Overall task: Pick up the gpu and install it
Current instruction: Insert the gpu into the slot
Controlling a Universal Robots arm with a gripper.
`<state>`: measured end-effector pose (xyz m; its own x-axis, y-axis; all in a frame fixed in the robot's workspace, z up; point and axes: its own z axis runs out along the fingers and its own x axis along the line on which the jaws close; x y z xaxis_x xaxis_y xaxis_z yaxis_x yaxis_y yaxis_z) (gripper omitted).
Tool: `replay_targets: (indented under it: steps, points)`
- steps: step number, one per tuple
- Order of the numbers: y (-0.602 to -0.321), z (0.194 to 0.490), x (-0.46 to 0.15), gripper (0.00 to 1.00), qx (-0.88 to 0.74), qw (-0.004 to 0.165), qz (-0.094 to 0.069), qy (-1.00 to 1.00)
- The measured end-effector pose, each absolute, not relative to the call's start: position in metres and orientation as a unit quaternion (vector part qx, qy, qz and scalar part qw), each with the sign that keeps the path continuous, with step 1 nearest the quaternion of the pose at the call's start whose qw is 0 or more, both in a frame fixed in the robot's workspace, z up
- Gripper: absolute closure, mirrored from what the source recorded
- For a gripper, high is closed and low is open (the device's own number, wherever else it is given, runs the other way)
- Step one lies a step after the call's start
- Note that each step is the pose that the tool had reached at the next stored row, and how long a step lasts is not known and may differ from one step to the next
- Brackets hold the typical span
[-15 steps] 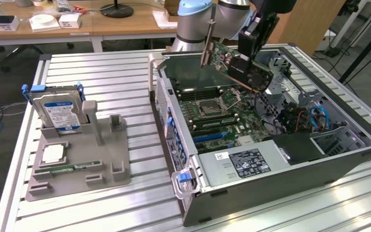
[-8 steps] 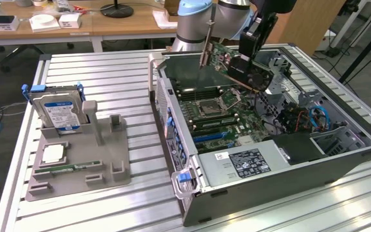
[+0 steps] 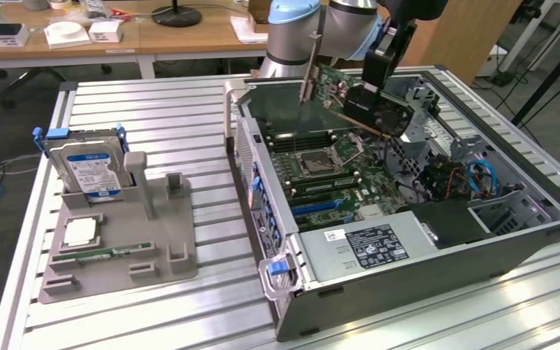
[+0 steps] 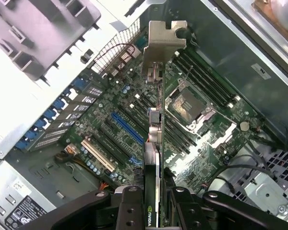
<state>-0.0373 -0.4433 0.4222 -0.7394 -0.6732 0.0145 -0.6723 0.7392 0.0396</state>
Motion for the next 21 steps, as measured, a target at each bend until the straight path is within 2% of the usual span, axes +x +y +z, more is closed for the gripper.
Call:
replay_targets:
  steps: [5,11,21]
  points:
    - [-0.4431,0.4222,-0.0372,0.74,0.378,0.014,-0.017,-0.925]
    - [-0.4427,0.4223,-0.0368,0.74,0.393,0.009,-0.028,-0.919]
    - [-0.4427,0.422,-0.0365,0.74,0.43,0.01,-0.028,-0.902]
